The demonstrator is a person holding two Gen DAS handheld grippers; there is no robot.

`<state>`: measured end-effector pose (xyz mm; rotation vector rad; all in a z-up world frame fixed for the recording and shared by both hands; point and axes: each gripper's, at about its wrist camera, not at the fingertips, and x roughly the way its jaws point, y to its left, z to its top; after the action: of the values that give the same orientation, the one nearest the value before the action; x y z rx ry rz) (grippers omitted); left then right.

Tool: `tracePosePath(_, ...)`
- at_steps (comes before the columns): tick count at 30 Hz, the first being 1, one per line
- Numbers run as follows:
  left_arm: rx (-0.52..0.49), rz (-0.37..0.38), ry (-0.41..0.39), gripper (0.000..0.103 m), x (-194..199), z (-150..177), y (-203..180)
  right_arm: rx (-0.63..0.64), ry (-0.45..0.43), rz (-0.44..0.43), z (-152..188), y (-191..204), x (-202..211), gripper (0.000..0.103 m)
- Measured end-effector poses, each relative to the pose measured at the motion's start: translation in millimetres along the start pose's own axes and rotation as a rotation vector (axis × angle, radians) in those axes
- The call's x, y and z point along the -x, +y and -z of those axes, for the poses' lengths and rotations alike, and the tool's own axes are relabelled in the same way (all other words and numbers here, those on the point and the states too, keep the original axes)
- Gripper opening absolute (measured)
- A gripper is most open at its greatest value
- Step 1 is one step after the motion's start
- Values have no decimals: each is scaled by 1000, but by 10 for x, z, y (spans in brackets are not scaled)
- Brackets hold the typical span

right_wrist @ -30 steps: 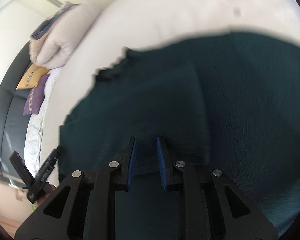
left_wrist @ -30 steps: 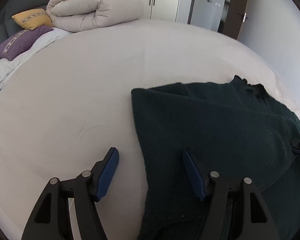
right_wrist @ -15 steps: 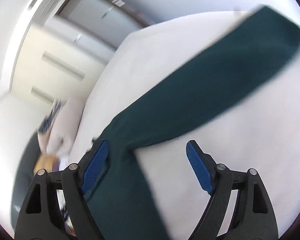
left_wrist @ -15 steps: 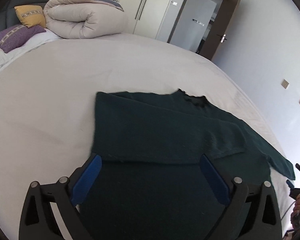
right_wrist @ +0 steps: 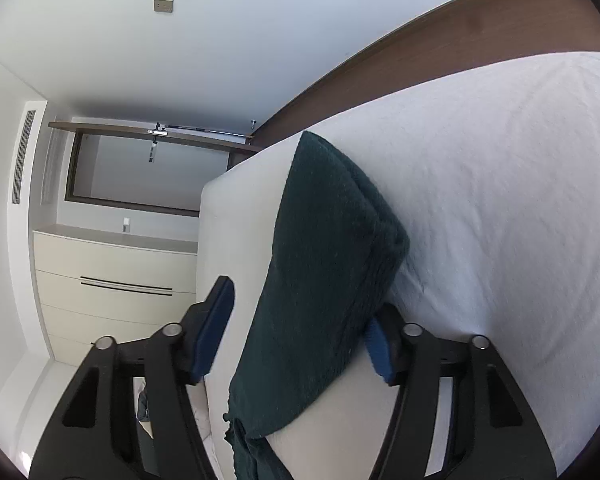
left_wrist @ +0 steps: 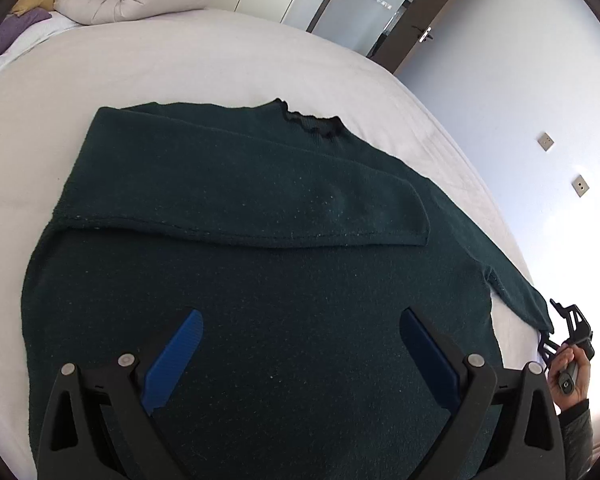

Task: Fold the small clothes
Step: 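Grasp the other sleeve with the right gripper and fold it across the body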

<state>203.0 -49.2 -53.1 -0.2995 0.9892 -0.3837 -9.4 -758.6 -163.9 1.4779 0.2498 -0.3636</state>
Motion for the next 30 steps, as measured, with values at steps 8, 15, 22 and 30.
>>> tracePosePath(8,60,63,29,101,-170,-46,67,172,6,78,188,344,-211,11)
tracePosePath(15,136,172,4,101,-142,-238,146,789,228,36,1885,1861,-768,10)
tracePosePath(22,199,294,46,101,-327,-362,172,1232,505,59,4091,1954,-1063,11)
tracePosePath(30,261,318,145,103,-662,-359,57,1205,626,6,4489,1130,-893,88)
